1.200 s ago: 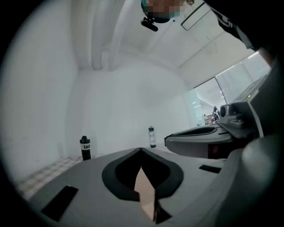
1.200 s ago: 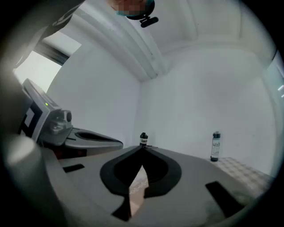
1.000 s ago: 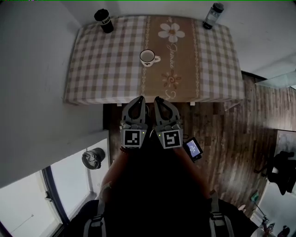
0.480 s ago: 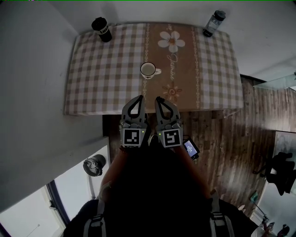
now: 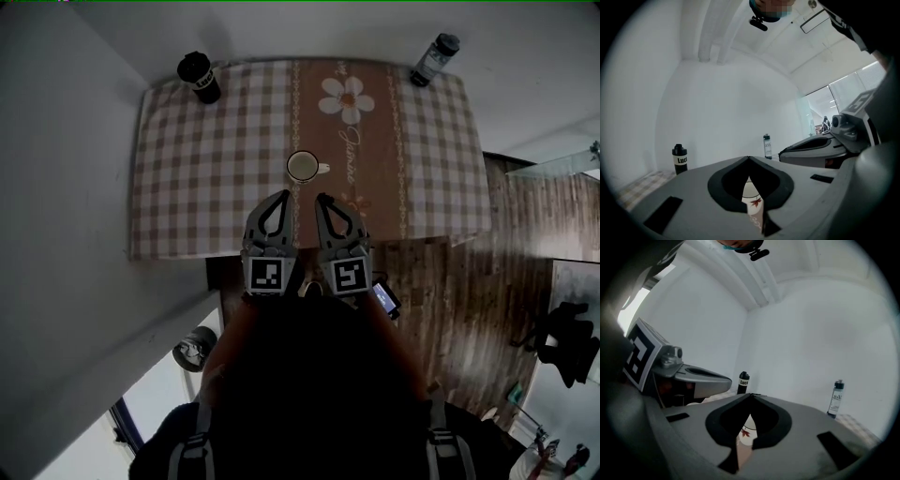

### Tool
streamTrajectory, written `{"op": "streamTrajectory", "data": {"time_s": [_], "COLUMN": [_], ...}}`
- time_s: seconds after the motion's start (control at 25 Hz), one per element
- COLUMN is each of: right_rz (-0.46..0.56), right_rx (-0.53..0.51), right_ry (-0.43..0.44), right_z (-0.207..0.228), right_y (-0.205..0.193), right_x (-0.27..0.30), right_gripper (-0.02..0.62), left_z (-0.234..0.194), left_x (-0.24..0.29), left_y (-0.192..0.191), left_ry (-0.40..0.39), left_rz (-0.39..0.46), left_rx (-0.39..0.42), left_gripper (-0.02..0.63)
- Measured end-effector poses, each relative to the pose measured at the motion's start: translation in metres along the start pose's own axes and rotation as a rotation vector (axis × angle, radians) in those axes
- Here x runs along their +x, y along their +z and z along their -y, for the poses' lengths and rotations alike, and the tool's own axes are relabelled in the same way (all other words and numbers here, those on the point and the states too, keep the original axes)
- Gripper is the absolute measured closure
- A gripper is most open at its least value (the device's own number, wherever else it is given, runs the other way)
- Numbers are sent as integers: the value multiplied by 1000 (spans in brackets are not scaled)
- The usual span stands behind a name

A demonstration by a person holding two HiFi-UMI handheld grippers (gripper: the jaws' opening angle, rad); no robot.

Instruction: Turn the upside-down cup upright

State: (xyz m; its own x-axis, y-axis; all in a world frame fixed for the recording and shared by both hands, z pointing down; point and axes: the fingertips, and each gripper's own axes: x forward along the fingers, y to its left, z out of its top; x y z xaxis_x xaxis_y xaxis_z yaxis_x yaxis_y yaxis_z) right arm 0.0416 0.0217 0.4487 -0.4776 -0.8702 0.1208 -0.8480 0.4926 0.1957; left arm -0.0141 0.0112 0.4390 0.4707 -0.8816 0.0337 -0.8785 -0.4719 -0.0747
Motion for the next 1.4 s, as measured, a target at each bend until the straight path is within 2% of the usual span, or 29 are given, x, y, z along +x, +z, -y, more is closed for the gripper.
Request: {"op": "streamTrajectory", "data": {"time_s": [0.56,0.92,1.12,1.2,1.4], "right_rz": [-76,-122,-220,-251,-293], "right_rx": [-41,-97,-257,-310,-271], "right_ry": [-25,-36,-12,22,57], "right_z": [2,17,34,35,45], "right_y": [-10,-23,-51,-63,-92], "right_x": [59,68,69,73,77], "right_gripper": [592,592,592,592,582], "left_z": [-58,-64,-57,-64,-75], "left_x": [34,39,44,46,58], "left_y": [-14,-31,-36,-39,-61], "left_ry": [-32,-122,-190,-172,-120], "left_rz": [17,1,-26,-18,-59], "left_rx": [-53,-43,-2,-26,-67], "left_gripper": [604,604,604,604,604]}}
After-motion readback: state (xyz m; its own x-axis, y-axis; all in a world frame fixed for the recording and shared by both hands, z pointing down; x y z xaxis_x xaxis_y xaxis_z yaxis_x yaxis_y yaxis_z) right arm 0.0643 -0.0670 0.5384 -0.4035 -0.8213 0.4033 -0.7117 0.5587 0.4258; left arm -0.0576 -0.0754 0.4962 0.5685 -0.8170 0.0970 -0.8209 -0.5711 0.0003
